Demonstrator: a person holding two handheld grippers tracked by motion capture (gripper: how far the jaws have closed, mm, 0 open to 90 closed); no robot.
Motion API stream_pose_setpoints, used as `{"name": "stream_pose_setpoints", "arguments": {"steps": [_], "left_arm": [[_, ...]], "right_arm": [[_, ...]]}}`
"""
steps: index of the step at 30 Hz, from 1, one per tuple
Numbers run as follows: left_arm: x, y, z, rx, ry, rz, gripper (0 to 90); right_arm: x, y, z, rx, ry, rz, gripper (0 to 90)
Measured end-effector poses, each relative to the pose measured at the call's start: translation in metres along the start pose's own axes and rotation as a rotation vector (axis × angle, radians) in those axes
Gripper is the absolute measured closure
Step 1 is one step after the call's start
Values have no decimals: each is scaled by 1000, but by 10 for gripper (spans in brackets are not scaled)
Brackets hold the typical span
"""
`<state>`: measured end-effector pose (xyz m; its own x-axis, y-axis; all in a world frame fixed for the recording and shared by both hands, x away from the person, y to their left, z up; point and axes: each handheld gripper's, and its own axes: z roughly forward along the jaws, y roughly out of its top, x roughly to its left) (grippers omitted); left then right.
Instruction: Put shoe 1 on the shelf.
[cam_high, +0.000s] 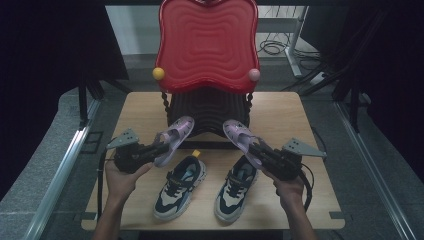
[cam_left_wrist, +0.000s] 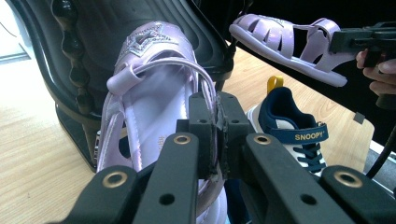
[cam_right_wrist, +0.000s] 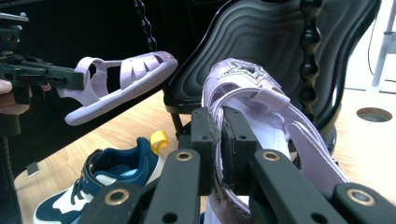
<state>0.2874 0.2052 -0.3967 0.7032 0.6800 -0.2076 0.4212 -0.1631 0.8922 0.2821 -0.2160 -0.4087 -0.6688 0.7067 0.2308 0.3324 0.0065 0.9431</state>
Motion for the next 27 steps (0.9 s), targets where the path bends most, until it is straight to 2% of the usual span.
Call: {"name": "stream_pose_setpoints", "arguments": {"steps": [10, 17, 21, 27], "left_arm": [[2, 3, 9, -14, -7, -19, 864], [4, 6, 14, -13, -1, -17, 863], [3, 11, 20, -9, 2, -2, 863], [5, 13, 27, -10, -4, -10, 862]], "right_arm": [[7, 4, 19, 1, 2, -11, 840], [7, 6, 28, -1, -3, -7, 841], [9, 7, 34, 1, -5, 0, 841], [12, 10, 43, 6, -13, -20, 838]]}}
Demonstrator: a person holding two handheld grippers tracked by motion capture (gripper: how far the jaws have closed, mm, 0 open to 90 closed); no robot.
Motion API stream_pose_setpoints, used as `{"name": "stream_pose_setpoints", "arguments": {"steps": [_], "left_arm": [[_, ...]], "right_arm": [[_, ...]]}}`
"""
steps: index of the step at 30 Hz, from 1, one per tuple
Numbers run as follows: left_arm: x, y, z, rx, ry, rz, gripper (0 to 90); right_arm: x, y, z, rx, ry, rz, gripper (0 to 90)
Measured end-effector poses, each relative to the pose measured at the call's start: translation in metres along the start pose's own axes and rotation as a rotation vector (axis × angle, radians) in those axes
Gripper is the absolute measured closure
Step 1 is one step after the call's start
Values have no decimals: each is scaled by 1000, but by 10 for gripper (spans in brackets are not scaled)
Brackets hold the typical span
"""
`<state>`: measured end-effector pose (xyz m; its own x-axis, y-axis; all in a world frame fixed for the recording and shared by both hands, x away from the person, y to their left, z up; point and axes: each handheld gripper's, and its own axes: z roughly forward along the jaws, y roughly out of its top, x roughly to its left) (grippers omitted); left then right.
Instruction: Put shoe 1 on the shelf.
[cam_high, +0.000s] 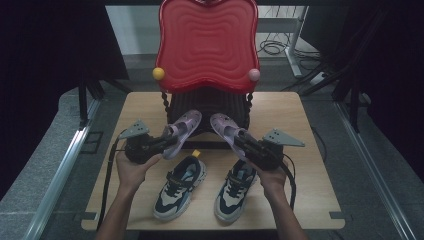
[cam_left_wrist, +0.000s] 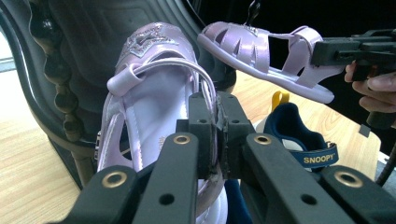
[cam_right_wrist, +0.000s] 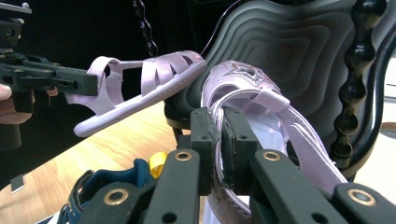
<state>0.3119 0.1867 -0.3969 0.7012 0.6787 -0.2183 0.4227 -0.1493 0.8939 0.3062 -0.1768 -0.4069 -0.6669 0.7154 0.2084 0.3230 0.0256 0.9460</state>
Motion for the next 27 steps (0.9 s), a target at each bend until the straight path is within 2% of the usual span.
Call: {"name": "stream_pose_setpoints", "arguments": {"steps": [7, 11, 18, 27], "left_arm": [[-1, 1, 6, -9, -19, -13, 860], [-3, 5, 11, -6, -14, -1, 859], [-3, 8, 17, -18, -10, -10, 858], [1, 10, 25, -26, 0, -8, 857]], "right_arm": [[-1, 0, 7, -5, -5, 10, 839], [-1, 0, 10, -7, -11, 12, 838], [-1, 4, 17, -14, -28, -4, 838], [-2, 5, 23, -24, -44, 9, 838]]}}
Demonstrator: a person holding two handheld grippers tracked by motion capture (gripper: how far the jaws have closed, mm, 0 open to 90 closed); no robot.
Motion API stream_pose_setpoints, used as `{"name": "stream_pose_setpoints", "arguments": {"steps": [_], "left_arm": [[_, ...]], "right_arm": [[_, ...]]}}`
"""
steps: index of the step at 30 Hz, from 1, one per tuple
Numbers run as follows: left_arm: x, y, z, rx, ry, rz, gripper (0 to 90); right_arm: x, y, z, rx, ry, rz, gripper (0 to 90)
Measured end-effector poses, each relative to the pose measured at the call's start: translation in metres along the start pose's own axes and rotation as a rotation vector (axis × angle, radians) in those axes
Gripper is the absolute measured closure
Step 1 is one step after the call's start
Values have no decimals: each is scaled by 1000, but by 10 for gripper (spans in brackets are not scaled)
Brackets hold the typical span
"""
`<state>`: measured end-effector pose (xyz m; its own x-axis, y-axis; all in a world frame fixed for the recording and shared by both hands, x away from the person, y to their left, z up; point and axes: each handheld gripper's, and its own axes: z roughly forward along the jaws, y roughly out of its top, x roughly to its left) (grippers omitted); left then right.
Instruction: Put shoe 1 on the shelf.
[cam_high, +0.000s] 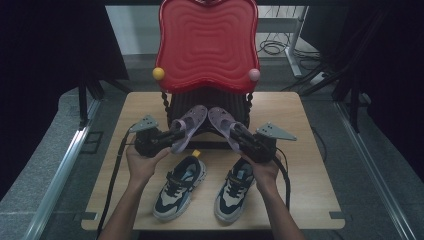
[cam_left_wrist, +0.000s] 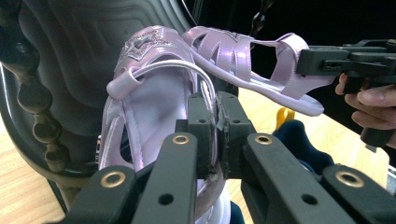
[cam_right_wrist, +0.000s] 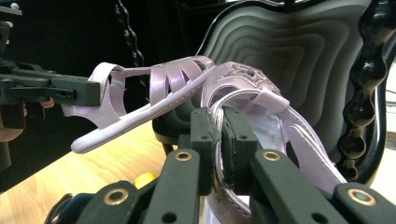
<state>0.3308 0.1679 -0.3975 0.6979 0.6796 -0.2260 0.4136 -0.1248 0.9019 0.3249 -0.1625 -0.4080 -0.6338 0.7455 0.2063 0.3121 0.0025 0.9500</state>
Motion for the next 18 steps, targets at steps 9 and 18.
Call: {"name": "stream_pose_setpoints", "arguments": {"steps": [9, 18], "left_arm": [[5, 3, 12, -15, 14, 10, 857], [9, 15, 20, -45, 35, 19, 858]], "right_arm": [[-5, 4, 5, -23, -23, 11, 838], [-5, 10, 17, -68, -59, 23, 838]]}}
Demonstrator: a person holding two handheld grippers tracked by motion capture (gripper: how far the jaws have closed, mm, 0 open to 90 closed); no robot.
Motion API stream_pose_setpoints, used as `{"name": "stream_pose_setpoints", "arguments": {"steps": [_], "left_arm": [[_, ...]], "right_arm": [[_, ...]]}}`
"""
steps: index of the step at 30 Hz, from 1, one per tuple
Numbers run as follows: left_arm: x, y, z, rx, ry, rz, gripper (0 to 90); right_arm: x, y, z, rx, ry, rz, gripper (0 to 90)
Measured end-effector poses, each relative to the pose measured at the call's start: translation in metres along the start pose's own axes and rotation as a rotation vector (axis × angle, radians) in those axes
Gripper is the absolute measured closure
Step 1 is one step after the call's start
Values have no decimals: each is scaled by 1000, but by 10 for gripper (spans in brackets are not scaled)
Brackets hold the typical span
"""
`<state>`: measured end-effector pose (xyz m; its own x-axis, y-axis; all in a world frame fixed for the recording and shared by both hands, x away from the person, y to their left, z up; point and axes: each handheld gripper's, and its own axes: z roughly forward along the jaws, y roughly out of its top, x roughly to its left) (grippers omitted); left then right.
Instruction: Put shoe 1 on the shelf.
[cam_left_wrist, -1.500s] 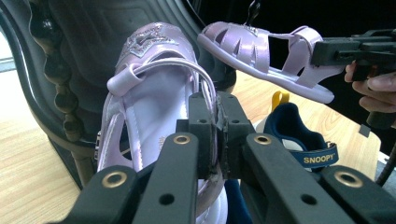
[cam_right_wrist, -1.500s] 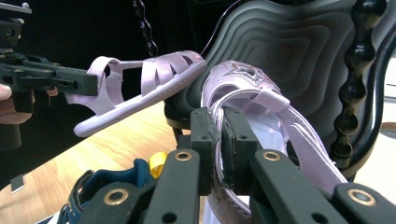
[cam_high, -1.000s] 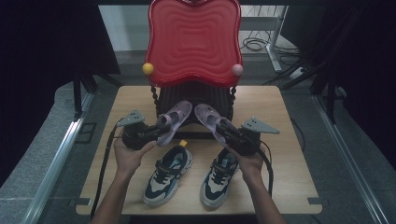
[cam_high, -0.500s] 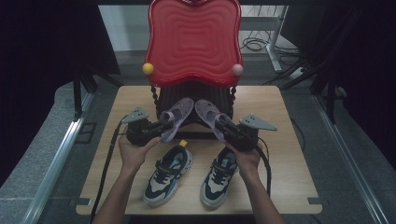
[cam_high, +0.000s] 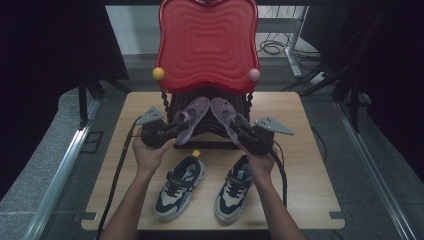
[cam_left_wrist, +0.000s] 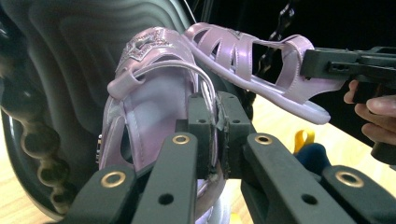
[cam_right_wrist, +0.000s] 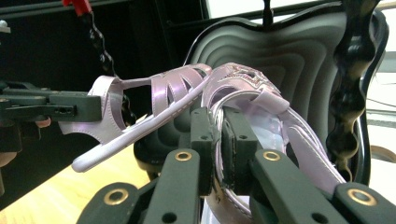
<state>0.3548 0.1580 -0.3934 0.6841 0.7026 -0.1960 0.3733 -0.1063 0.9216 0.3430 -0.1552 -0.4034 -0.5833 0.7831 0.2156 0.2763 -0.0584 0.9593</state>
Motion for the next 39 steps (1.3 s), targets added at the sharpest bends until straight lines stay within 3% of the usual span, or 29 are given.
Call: {"name": "stream_pose_setpoints", "arguments": {"steps": [5, 8, 19, 26, 39], "left_arm": [[0, 7, 1, -9, 23, 20, 857], [4, 11, 3, -32, 23, 11, 857], [10, 9, 15, -45, 49, 11, 857], [15, 10, 20, -82, 75, 15, 859], [20, 12, 33, -89, 112, 27, 859]], "right_arm": [[0, 3, 3, -15, -7, -3, 838], [1, 3, 10, -32, -21, 2, 838], [0, 4, 27, -55, -59, 21, 837], [-1, 7, 36, -71, -85, 9, 838], [3, 8, 56, -74, -140, -37, 838]]}}
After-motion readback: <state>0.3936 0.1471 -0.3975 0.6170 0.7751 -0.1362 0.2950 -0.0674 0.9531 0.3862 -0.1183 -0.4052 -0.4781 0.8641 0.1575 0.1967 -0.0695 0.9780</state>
